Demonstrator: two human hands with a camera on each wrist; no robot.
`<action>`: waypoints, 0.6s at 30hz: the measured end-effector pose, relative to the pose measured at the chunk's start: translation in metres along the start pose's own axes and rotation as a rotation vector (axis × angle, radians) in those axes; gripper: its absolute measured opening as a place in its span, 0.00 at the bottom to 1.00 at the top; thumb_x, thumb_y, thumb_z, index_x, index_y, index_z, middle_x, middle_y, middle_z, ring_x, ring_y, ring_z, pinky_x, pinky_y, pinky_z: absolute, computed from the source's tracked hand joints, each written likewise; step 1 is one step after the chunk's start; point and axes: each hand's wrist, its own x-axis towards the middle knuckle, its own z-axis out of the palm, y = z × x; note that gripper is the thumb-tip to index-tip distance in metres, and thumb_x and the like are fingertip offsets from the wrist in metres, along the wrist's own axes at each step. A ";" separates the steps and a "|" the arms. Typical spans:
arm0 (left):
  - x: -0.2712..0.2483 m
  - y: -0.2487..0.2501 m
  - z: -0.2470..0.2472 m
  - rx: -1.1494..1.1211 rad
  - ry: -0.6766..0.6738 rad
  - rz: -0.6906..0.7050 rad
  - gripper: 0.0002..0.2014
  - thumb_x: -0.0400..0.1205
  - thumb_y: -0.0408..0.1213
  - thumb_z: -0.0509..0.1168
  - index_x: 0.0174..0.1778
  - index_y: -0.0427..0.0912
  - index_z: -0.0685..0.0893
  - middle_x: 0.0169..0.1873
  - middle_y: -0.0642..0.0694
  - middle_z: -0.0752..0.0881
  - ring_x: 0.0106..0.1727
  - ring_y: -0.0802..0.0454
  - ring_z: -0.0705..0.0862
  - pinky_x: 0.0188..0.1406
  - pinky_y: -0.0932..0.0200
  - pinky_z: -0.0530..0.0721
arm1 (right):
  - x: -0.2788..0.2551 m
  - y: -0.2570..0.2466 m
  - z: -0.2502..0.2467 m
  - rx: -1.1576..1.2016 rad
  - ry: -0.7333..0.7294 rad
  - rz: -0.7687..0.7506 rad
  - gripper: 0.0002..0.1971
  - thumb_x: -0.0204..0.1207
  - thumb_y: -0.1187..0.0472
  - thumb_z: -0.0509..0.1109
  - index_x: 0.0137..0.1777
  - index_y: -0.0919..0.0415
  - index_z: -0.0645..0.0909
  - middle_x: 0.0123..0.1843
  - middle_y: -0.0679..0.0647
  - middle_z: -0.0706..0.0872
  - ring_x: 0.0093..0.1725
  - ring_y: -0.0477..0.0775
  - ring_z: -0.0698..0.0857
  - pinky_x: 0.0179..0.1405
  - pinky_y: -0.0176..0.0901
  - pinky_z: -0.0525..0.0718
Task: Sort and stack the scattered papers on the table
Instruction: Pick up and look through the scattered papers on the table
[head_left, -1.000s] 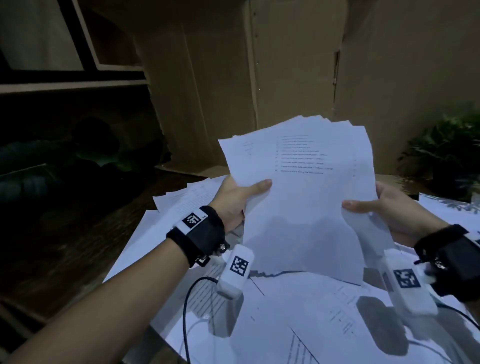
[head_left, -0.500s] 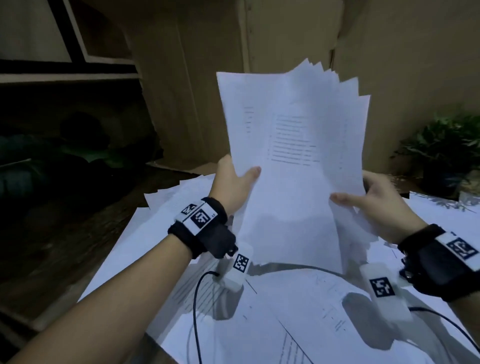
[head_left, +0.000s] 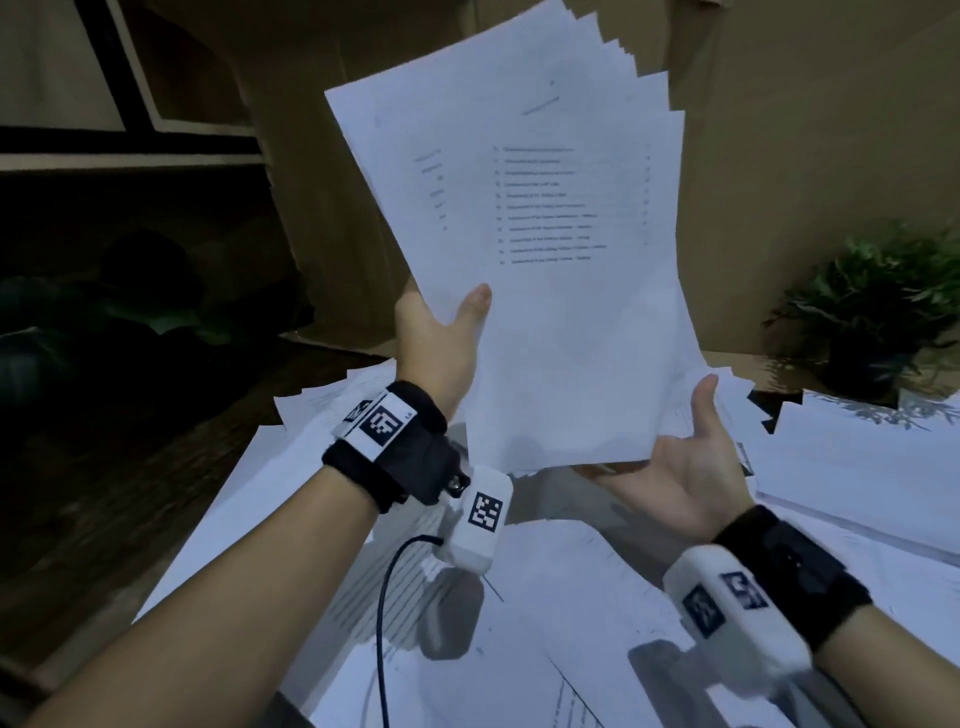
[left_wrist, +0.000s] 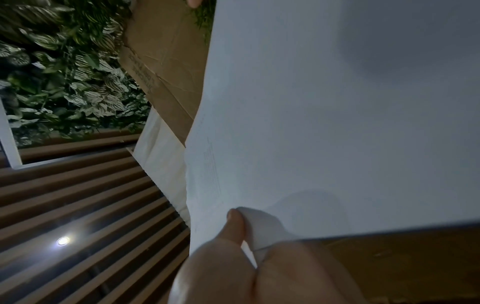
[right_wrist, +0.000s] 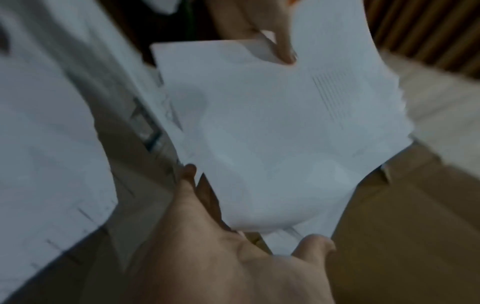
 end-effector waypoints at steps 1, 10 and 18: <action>-0.002 0.000 0.003 0.001 0.004 0.015 0.12 0.82 0.31 0.70 0.52 0.54 0.79 0.51 0.57 0.88 0.55 0.61 0.88 0.58 0.64 0.83 | 0.001 0.002 0.000 0.063 0.036 -0.017 0.52 0.66 0.21 0.65 0.82 0.58 0.71 0.78 0.68 0.76 0.78 0.74 0.73 0.82 0.68 0.63; -0.011 0.002 0.009 0.003 -0.007 0.006 0.12 0.82 0.33 0.71 0.57 0.49 0.80 0.53 0.54 0.87 0.57 0.59 0.87 0.64 0.60 0.84 | -0.004 0.001 0.016 0.174 0.069 -0.158 0.33 0.80 0.40 0.69 0.79 0.61 0.74 0.75 0.63 0.81 0.75 0.69 0.79 0.81 0.64 0.67; -0.021 0.008 0.014 -0.049 -0.089 -0.091 0.24 0.73 0.33 0.79 0.64 0.34 0.81 0.57 0.43 0.89 0.58 0.50 0.89 0.63 0.48 0.86 | -0.010 -0.010 0.014 0.126 0.145 -0.231 0.24 0.79 0.58 0.68 0.74 0.63 0.78 0.71 0.64 0.84 0.73 0.67 0.82 0.80 0.59 0.69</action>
